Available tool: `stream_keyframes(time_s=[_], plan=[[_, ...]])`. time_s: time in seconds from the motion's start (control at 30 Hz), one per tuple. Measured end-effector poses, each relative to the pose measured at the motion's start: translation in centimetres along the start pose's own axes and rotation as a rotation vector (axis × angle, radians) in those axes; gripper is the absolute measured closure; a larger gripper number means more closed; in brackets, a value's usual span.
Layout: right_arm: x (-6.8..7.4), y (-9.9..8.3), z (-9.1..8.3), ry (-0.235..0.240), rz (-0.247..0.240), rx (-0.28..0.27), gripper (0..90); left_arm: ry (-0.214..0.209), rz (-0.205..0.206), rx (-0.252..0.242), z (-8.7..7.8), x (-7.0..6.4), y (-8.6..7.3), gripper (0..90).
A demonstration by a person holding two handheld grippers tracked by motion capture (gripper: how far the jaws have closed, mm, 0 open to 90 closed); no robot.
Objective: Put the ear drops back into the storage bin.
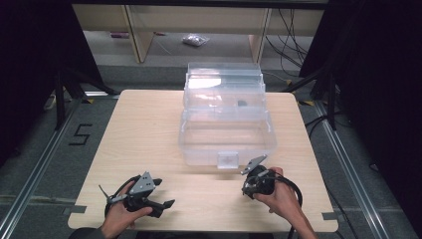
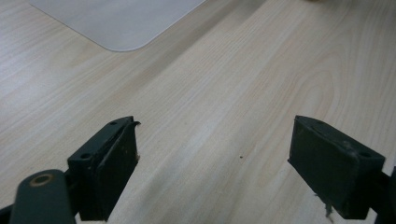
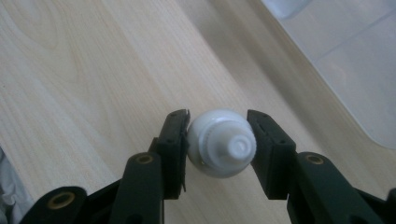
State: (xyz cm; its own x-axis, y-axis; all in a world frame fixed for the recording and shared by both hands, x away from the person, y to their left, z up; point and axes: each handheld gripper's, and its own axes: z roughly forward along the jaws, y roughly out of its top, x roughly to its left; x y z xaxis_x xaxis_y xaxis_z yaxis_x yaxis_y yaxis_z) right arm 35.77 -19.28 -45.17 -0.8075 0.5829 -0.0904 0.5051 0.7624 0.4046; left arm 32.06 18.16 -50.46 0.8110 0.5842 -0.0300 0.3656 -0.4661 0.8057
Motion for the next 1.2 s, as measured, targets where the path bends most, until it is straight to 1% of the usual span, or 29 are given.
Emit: stream_keyframes(time_s=[0.03, 0.07, 0.1, 0.17, 0.23, 0.27, 0.33, 0.37, 0.43, 0.47, 0.5, 0.53, 0.57, 0.63, 0.67, 0.73, 0.8, 0.83, 0.87, 0.9, 0.93, 0.97, 1.0, 1.07, 1.1, 1.2], plan=[[0.2, 0.1, -0.1, 0.009, 0.016, -0.008, 60.1, 0.000, 0.000, 0.000, 0.0, 0.0, 0.0, 14.8], [0.0, 0.1, -0.3, 0.012, 0.000, -0.010, 60.2, 0.000, 0.001, 0.001, 0.0, 0.0, 0.0, 14.8], [-0.1, 0.2, -0.5, 0.016, 0.000, -0.008, 60.1, 0.000, 0.001, 0.000, 0.0, 0.0, 0.0, 14.9], [-0.1, 0.3, -1.0, 0.009, 0.015, -0.009, 60.1, -0.001, -0.002, -0.002, 0.0, 0.0, 0.0, 14.8], [-0.4, 0.5, -1.4, 0.008, 0.002, -0.019, 60.1, 0.000, 0.001, 0.000, 0.0, 0.0, 0.0, 14.8], [-0.6, 0.6, -1.7, 0.022, -0.002, -0.015, 60.2, 0.000, 0.001, 0.000, 0.0, 0.0, 0.0, 14.9], [-0.7, 0.8, -1.9, 0.001, 0.001, -0.019, 60.2, 0.001, 0.001, 0.000, 0.0, 0.0, 0.0, 14.9], [-0.6, 0.8, -2.1, 0.009, 0.018, -0.012, 60.2, 0.001, 0.002, 0.000, 0.0, 0.0, 0.0, 14.8], [-1.1, 1.0, -2.3, 0.011, -0.006, -0.019, 60.1, 0.000, 0.000, 0.000, 0.0, 0.0, 0.0, 14.8], [-1.1, 1.1, -2.5, 0.006, 0.015, -0.013, 60.1, 0.001, 0.000, 0.000, 0.0, 0.0, 0.0, 14.8], [-1.3, 1.2, -2.7, 0.008, -0.001, -0.020, 60.1, 0.000, 0.001, -0.001, 0.0, 0.0, 0.0, 14.8], [-1.4, 1.2, -2.9, 0.010, 0.011, -0.014, 60.1, 0.001, 0.001, 0.000, 0.0, 0.0, 0.0, 14.8], [-1.6, 1.3, -2.9, 0.016, 0.002, -0.021, 60.2, 0.000, 0.002, 0.001, 0.0, 0.0, 0.0, 14.8], [-1.6, 1.4, -3.2, 0.002, 0.023, -0.014, 60.2, 0.000, 0.002, 0.001, 0.0, 0.0, 0.0, 14.8], [-1.8, 1.5, -3.3, 0.012, 0.014, -0.016, 60.2, 0.000, 0.001, 0.000, 0.0, 0.0, 0.0, 14.9], [-2.0, 1.7, -3.6, 0.001, 0.020, -0.015, 60.2, 0.000, 0.002, 0.001, 0.0, 0.0, 0.0, 14.8], [-2.1, 1.8, -3.9, 0.011, 0.014, -0.016, 60.2, 0.000, 0.003, 0.002, 0.0, 0.0, 0.0, 14.8], [-2.1, 1.9, -4.1, 0.004, 0.030, -0.016, 60.2, -0.002, -0.006, -0.005, 0.1, 0.0, 0.0, 14.8], [-2.4, 2.0, -4.3, 0.012, 0.005, -0.028, 60.2, -0.005, -0.020, -0.018, 0.1, -0.1, 0.0, 14.8], [-2.4, 2.1, -4.5, 0.005, 0.011, -0.029, 60.2, -0.004, -0.012, -0.011, 0.1, -0.1, 0.0, 14.8], [-2.5, 2.3, -4.8, 0.008, 0.011, -0.027, 60.2, -0.004, -0.012, -0.010, 0.1, -0.1, 0.0, 14.8], [-2.5, 2.3, -5.0, -0.001, 0.017, -0.026, 60.2, -0.004, -0.012, -0.010, 0.1, -0.1, 0.0, 14.9], [-2.6, 2.5, -5.3, -0.006, 0.012, -0.027, 60.2, -0.004, -0.012, -0.010, 0.1, -0.1, 0.0, 14.9], [-2.7, 2.7, -5.6, -0.002, 0.016, -0.035, 60.2, -0.006, -0.012, -0.009, 0.1, -0.1, 0.0, 14.8], [-2.8, 2.9, -5.8, -0.003, 0.019, -0.037, 60.2, -0.012, -0.011, 0.000, 0.1, 0.0, 0.0, 14.9], [-3.2, 3.3, -6.5, -0.004, 0.000, -0.043, 60.2, -0.004, -0.012, -0.010, 0.1, -0.1, 0.0, 14.8]])
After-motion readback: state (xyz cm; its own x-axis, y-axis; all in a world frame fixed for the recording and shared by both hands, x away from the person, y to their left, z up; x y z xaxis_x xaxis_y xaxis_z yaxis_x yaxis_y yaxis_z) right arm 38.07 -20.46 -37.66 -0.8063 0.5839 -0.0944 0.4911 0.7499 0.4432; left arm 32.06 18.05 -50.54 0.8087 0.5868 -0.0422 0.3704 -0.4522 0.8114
